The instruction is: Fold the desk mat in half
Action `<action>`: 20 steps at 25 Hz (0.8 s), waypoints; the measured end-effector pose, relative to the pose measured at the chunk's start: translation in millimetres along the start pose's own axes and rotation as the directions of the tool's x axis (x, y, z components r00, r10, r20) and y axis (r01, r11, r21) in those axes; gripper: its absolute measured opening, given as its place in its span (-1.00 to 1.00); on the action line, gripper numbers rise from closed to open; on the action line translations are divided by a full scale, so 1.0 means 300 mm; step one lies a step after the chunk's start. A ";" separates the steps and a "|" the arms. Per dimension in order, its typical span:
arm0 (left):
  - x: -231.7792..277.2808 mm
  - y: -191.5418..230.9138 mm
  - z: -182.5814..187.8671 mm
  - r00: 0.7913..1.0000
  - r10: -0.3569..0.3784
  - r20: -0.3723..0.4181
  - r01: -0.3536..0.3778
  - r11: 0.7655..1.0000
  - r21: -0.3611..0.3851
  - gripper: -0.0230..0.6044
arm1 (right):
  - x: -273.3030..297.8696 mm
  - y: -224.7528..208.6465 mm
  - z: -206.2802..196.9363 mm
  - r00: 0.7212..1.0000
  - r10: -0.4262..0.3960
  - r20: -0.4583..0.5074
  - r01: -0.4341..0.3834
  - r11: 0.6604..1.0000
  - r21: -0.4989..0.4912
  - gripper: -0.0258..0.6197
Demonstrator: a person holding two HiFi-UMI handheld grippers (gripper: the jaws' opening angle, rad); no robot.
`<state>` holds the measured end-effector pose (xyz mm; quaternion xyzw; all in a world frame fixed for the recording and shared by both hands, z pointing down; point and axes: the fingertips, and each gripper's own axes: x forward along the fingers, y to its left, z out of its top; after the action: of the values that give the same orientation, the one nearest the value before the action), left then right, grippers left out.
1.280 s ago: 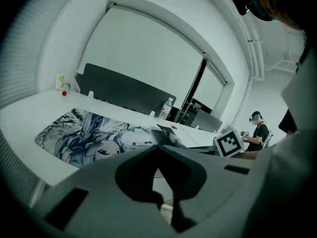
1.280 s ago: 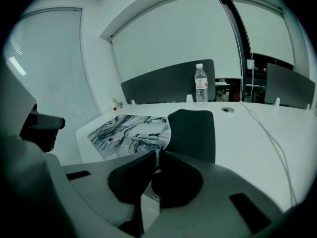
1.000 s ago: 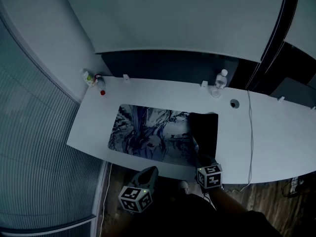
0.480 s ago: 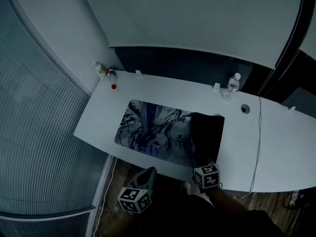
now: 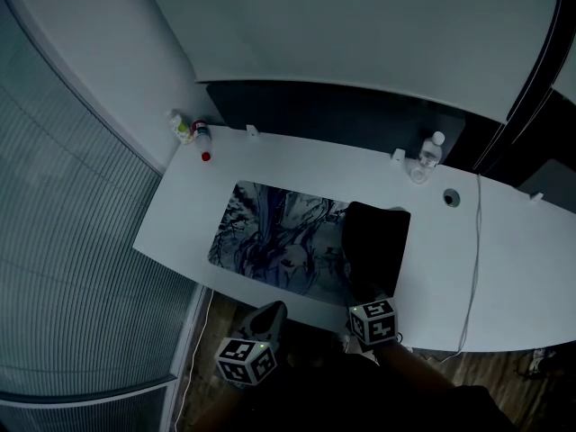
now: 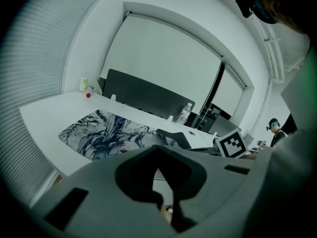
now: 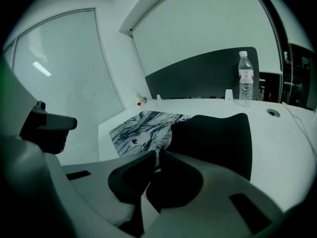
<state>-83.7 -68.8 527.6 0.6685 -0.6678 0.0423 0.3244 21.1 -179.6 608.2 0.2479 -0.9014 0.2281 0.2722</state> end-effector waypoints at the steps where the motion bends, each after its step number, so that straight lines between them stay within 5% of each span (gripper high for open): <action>1: 0.006 0.008 0.006 1.000 -0.007 -0.005 0.007 1.000 0.003 -0.91 | 0.007 0.004 0.003 1.000 -0.002 0.000 0.002 1.000 -0.001 -0.80; 13: 0.065 0.183 0.144 0.985 -0.161 -0.058 0.166 0.983 0.082 -0.91 | 0.095 0.076 0.032 0.989 -0.146 0.020 0.144 0.987 0.067 -0.80; 20: 0.028 0.287 0.194 0.980 -0.196 -0.036 0.198 0.976 0.088 -0.91 | 0.143 0.147 0.087 0.982 -0.185 0.044 0.181 0.980 0.080 -0.80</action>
<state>-184.0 -95.7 518.7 0.7449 -0.5912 0.0495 0.3052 -45.3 -173.5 602.4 0.3456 -0.8721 0.2299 0.2590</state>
